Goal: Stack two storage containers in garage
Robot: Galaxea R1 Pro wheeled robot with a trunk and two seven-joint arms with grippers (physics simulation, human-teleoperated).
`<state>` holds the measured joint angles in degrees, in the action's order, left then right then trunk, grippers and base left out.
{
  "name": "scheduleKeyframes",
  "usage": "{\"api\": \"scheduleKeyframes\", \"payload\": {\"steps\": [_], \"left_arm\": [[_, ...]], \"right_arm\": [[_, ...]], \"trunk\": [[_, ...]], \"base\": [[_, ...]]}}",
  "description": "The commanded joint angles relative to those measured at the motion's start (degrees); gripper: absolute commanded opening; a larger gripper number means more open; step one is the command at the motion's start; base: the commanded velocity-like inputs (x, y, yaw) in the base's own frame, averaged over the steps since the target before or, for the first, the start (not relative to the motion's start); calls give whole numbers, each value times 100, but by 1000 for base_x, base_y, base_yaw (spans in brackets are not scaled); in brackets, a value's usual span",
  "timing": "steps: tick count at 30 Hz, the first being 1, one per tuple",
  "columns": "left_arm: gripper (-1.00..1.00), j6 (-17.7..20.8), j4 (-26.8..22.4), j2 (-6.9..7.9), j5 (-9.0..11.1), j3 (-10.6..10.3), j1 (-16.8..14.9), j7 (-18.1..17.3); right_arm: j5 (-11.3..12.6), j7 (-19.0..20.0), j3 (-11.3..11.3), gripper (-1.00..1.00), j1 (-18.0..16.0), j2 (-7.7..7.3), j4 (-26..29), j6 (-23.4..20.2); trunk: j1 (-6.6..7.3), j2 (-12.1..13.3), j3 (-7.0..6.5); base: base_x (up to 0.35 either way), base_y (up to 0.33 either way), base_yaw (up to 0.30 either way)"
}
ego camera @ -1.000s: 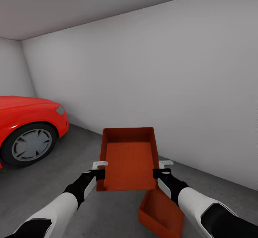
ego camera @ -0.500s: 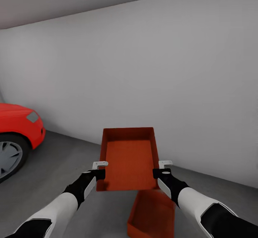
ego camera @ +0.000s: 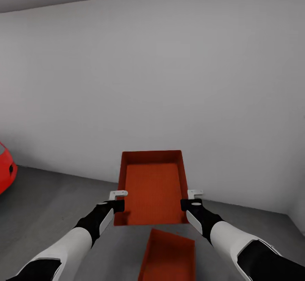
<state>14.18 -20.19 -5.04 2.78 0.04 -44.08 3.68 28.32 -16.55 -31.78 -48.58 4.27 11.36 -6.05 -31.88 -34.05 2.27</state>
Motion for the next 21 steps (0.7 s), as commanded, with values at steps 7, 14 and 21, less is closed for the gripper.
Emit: {"api": "scheduleKeyframes", "payload": {"steps": [7, 14, 21], "left_arm": [[-100, -47, -29, -6, 20, -36, -4, 47], [-100, -47, -29, -6, 20, -38, -4, 53], [-100, -47, -29, -13, 22, -38, -4, 54]], "right_arm": [[209, 134, -171, -100, -2, 4, -3, -37], [209, 134, -171, -100, -2, 4, -3, -37], [209, 134, -171, -100, -2, 9, -3, -37]], "trunk": [[-6, -10, 11], [-6, -10, 11], [-6, -10, 11]], "base": [[321, 0, -268], [321, 0, -51], [220, 0, -140]]}}
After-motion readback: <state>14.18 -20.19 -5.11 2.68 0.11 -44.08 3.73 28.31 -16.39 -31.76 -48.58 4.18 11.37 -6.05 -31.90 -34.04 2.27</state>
